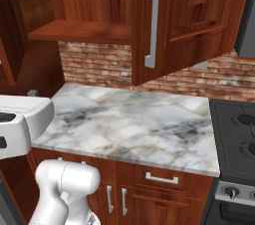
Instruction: Open the cabinet and move the ladle to the pot. Then close the cabinet.
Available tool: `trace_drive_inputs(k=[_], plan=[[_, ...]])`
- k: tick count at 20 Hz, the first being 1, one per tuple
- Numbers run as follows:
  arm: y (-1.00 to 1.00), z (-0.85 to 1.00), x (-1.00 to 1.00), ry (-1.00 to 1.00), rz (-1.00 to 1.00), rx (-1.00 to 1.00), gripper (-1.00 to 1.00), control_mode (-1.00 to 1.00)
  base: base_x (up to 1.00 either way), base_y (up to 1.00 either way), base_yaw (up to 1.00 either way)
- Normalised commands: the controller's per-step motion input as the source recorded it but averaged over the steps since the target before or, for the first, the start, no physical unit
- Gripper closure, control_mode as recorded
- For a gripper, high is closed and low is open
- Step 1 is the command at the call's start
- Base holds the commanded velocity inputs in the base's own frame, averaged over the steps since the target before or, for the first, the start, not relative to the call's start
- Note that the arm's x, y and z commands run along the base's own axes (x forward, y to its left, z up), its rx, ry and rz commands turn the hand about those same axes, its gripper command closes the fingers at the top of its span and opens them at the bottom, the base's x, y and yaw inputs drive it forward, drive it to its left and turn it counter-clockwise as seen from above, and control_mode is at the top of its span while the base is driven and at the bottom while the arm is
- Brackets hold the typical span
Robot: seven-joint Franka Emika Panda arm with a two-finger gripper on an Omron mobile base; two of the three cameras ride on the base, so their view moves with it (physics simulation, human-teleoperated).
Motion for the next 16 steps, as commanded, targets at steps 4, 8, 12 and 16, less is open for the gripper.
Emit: trace_drive_inputs(k=[4, 8, 12, 16], plan=[[-0.24, 0.03, 0.0, -0.09, 0.03, 0.0, -1.0, -1.0, 0.0, 0.0, 0.0], [-0.38, 0.12, 0.0, -0.05, 0.02, 0.0, -1.0, -1.0, 0.0, 0.0, 0.0], [-0.51, 0.14, 0.0, 0.0, 0.0, 0.04, -1.0, -1.0, 0.0, 0.0, 0.0], [-0.44, 0.08, 0.0, 0.05, 0.0, 0.15, -1.0, -1.0, 0.0, 0.0, 0.0]])
